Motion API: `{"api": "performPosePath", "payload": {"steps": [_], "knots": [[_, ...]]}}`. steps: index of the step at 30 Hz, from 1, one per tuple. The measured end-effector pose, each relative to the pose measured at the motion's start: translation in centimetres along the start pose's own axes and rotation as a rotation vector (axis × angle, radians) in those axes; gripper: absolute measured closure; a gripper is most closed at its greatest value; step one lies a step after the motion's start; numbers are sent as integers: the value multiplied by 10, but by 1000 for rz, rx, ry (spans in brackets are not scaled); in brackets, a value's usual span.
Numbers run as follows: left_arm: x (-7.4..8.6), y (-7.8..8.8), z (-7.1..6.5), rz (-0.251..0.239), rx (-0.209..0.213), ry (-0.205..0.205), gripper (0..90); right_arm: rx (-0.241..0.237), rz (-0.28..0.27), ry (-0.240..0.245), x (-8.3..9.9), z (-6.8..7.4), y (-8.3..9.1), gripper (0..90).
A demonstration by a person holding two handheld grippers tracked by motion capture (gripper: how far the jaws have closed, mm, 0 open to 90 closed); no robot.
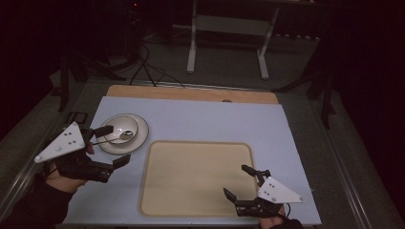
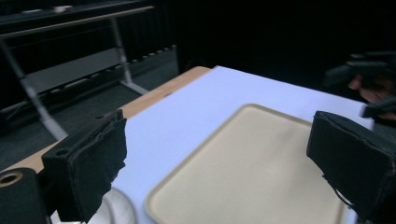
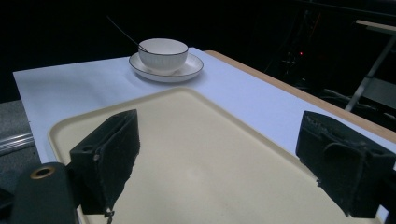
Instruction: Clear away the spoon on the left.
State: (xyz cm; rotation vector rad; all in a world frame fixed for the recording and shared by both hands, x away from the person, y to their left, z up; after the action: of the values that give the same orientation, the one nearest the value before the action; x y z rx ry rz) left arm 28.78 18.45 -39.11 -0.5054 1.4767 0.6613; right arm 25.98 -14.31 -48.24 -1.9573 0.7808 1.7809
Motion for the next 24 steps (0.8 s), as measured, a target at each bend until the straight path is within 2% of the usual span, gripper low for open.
{"api": "performPosePath", "payload": {"steps": [4,7,10,12,15,16,17,19,24], "knots": [[5,6,21,-1,-64,26,68,0,1,1,0,0,0,138],[13,11,39,4,-114,67,71,-4,3,2,1,1,-1,137],[25,17,58,13,-173,117,94,-8,8,0,2,2,-1,138],[35,21,72,26,-228,162,101,-10,8,2,2,3,-2,138],[46,28,86,30,-288,210,133,-16,16,3,3,4,-4,138],[50,30,90,30,-295,232,139,-17,16,5,4,4,-4,138],[57,34,97,44,-340,260,146,-18,17,7,4,4,-4,138],[64,37,102,52,-357,290,152,-18,17,10,4,5,-5,138],[89,44,113,105,-440,380,188,-21,20,8,4,5,-6,139]]}}
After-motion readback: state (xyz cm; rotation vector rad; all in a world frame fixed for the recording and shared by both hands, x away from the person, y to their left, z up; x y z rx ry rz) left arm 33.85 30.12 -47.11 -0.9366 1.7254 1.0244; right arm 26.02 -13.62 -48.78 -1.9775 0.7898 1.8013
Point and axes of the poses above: each handheld gripper's, and its own axes: y roughly backward along the jaws, x roughly out of its underside, z roughly to its left, the point moved 10 cm from there along -y, roughly forward along the jaws, and after that the axes turned 11 degrees about -z, right-handed, at the moved point
